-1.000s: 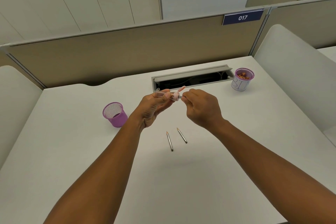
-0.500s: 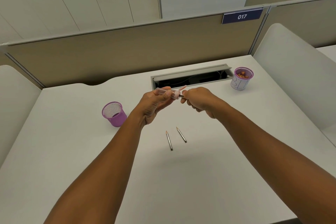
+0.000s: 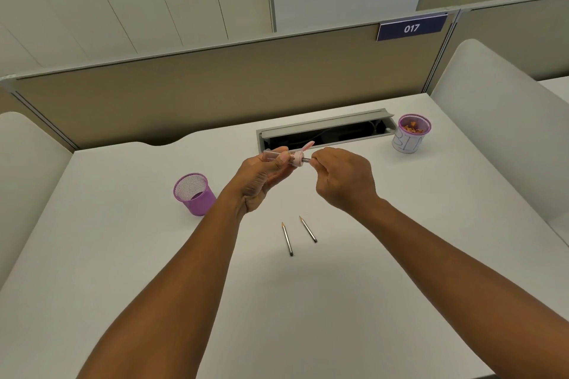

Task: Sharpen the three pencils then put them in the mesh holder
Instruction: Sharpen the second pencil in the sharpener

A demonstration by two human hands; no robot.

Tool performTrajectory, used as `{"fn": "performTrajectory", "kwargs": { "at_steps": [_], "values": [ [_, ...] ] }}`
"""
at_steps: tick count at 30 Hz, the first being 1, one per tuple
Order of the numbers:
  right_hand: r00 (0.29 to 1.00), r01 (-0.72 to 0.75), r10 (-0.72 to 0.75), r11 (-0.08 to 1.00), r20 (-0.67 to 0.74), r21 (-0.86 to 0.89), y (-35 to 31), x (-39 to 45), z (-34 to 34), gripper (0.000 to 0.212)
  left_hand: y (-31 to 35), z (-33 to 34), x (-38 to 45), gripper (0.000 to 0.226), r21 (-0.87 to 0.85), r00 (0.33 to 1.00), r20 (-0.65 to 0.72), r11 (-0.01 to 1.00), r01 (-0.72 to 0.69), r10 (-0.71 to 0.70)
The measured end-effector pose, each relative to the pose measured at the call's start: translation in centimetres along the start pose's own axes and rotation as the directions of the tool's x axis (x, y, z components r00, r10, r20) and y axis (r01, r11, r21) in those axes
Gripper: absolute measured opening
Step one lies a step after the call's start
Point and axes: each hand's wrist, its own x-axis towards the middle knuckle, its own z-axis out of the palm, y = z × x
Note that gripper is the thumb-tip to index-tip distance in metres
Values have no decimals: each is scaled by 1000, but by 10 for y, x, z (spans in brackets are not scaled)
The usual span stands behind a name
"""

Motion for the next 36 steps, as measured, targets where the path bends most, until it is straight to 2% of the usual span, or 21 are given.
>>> {"fn": "performTrajectory", "kwargs": {
  "at_steps": [2,4,5,6,7,8,9,10,12,16,18,21,23,26,32,36],
  "values": [
    [989,-109,110,994,99,-23,-8,5,-7,25,0,0,0,14,8,1000,11,1000,0,0],
    [939,-230,235,972,249,-52,-14,13,-14,24,0,1,0,17,4,1000,31,1000,1,-1],
    [877,-363,336,932,345,15,-16,18,-18,25,1,1,0,18,2,999,39,1000,0,0],
    [788,-528,427,839,444,129,-18,24,-22,27,2,1,0,18,-2,999,44,1000,-2,2],
    [688,-677,485,696,540,238,-19,29,-25,27,1,2,-1,18,-9,999,43,1000,-3,3],
    [602,-773,511,567,613,286,-20,33,-29,24,1,3,-1,18,-15,999,40,1000,-3,4],
    [556,-808,512,517,654,283,-19,36,-33,20,1,4,-2,18,-22,999,39,1000,-2,3],
    [537,-816,503,513,677,266,-19,37,-35,19,0,4,-2,18,-27,999,37,1000,-1,2],
    [583,-769,462,578,668,271,-18,36,-38,22,1,5,-2,17,-34,999,32,999,0,1],
    [784,-550,307,747,540,373,-11,23,-32,19,3,4,-2,20,-28,1000,24,1000,-2,2],
    [877,-372,192,852,441,368,-7,14,-24,8,2,3,-3,24,-29,1000,15,1000,2,-1],
    [970,-75,25,977,241,201,3,3,-12,5,1,4,-5,26,-18,1000,-2,1000,11,-11],
    [987,99,-102,995,120,32,9,-3,-9,12,-1,6,-6,24,-18,1000,1,1000,17,-16],
    [981,196,-195,976,17,-93,11,-6,-9,13,-1,8,-8,21,-13,1000,4,1000,21,-21],
    [975,219,-222,964,0,-148,10,-9,-3,12,-3,10,-8,16,-17,999,-15,999,31,-32],
    [991,130,-133,988,-33,-77,4,-7,-7,6,-6,13,-9,11,-20,1000,-4,999,28,-28]
  ]
}}
